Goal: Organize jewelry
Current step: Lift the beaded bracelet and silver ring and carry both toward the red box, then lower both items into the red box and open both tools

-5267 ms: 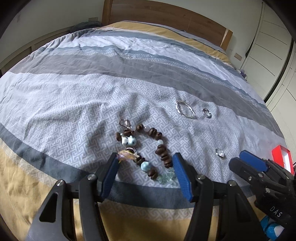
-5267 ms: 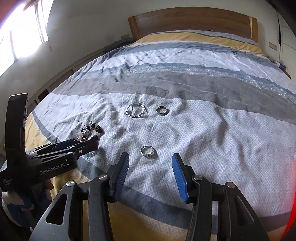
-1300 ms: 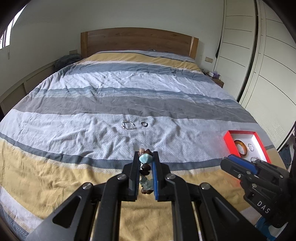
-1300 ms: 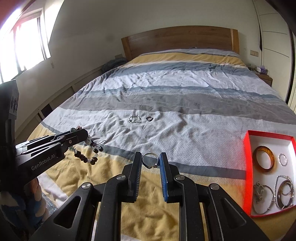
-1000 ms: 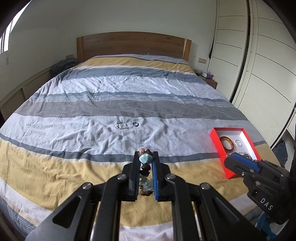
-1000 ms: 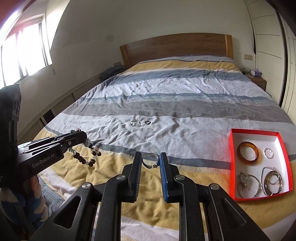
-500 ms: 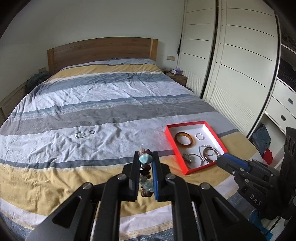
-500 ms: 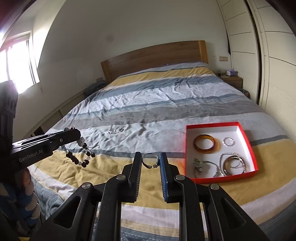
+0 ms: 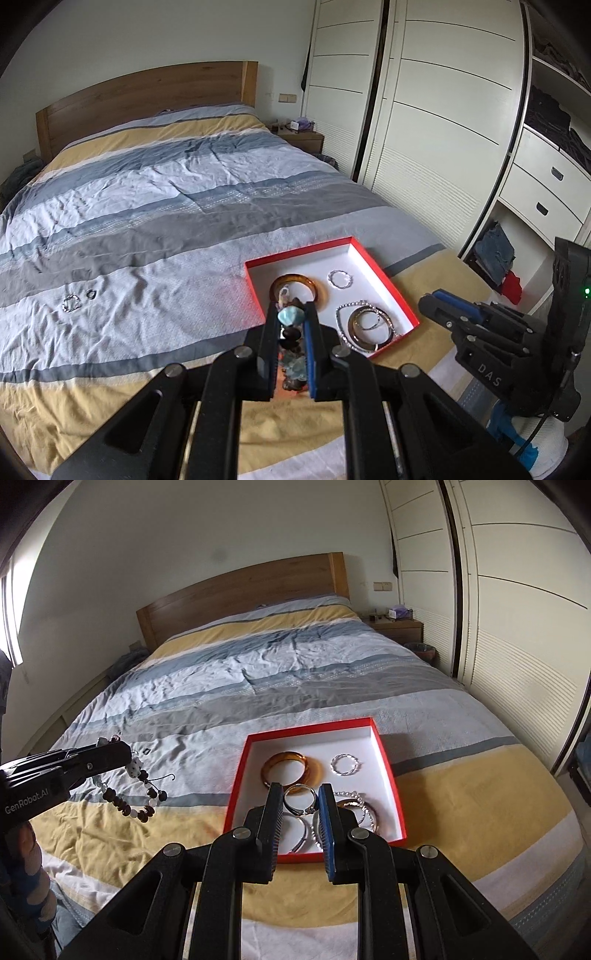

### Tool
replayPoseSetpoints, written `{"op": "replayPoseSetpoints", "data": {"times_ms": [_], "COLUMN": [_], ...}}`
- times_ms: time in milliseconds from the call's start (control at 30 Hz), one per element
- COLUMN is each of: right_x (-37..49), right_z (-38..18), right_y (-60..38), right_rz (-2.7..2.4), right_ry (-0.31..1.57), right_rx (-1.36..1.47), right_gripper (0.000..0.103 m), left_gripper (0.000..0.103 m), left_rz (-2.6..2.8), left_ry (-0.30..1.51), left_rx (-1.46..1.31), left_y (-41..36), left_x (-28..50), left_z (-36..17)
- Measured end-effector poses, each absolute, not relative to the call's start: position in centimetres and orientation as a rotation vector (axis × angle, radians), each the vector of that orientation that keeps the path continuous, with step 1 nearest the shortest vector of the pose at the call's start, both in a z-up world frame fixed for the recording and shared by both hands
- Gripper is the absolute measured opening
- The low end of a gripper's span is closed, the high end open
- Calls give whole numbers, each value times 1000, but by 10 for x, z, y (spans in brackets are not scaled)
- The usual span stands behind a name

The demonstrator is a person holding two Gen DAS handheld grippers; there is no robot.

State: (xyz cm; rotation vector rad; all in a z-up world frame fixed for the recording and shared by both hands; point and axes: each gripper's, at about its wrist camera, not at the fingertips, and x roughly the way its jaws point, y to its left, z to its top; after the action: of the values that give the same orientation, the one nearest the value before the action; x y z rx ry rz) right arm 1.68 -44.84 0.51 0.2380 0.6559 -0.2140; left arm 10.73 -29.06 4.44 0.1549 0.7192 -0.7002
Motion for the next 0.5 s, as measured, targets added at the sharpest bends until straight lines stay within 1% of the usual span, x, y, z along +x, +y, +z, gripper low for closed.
{"op": "replayPoseSetpoints", "data": {"times_ms": [200,500], "right_x": [59,103], "right_z": [-21,-77], "right_y": [-476,-501], "right_rz": [-220,-221], "right_ry": [698,803], "right_rx": [234,240], "right_gripper": [19,19], "left_gripper": [11,11], "left_rz": [-711,-685], "left_ry": [772,843], "left_rx": [190,243], "left_y": [-335,-365], "left_x": [134,163], "left_z": [8,-52]}}
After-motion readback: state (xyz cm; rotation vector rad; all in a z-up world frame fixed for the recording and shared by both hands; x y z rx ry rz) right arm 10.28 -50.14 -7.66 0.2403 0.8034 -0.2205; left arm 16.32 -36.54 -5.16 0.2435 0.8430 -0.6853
